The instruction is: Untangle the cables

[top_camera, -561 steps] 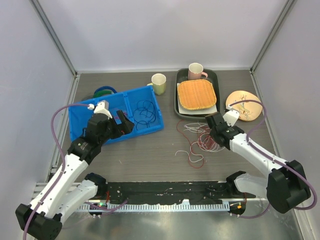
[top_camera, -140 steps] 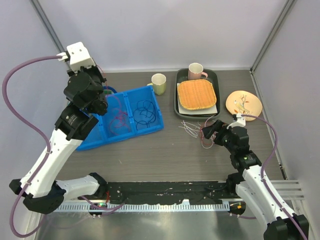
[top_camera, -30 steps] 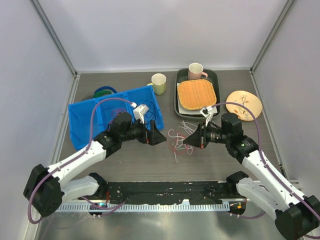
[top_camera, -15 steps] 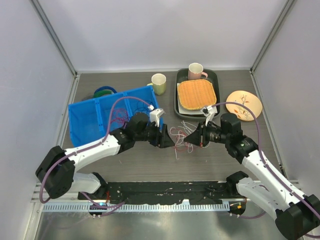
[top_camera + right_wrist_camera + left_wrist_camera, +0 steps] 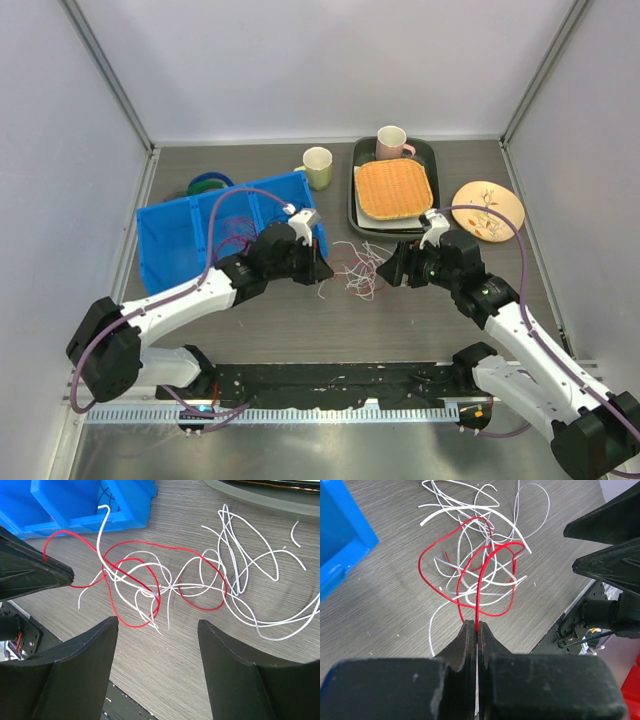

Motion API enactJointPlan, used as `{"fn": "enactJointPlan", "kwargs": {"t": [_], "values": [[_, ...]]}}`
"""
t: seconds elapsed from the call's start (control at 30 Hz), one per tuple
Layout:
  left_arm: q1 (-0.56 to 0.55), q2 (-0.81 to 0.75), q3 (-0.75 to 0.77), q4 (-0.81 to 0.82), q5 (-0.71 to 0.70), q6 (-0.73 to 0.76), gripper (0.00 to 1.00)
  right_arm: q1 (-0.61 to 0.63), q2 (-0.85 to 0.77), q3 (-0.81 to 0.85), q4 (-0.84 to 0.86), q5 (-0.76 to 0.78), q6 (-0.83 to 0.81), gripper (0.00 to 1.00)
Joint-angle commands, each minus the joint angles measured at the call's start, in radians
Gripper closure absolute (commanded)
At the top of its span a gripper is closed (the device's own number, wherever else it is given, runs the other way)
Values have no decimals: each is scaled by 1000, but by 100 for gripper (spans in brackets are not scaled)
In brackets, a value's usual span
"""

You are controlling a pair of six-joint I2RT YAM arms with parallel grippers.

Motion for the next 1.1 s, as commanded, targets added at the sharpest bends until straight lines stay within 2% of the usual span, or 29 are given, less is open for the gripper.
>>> {"fn": "enactJointPlan", "kwargs": {"t": [0.0,0.13,0.3,0.43,0.5,0.57,0.63,0.77,0.9,1.07], "values": [[-4,-58,36,-27,-35,3,100,0,-34,-24,63,1,-21,30],[-11,-76,37,-31,-27,12,100,11,-59,-74,248,-68,-4,30],[-27,-101,33,-30,-1,28,100,12,-10,-36,298,-22,62,29],[-37,-133,16,-17,31,44,100,15,61,-10,356,-63,77,30],[-42,-162,1,-2,54,55,100,14,88,-3,372,-28,100,30],[-47,-181,-10,15,86,63,100,15,111,8,347,99,114,30],[-57,-210,-26,32,131,80,100,14,160,24,333,104,94,30],[-85,-245,-41,44,127,100,100,23,255,39,333,-181,70,30],[-88,-251,-39,30,93,103,100,52,318,25,333,-392,25,30],[-88,-245,-23,-11,30,115,100,104,355,8,255,-392,-68,30]]}}
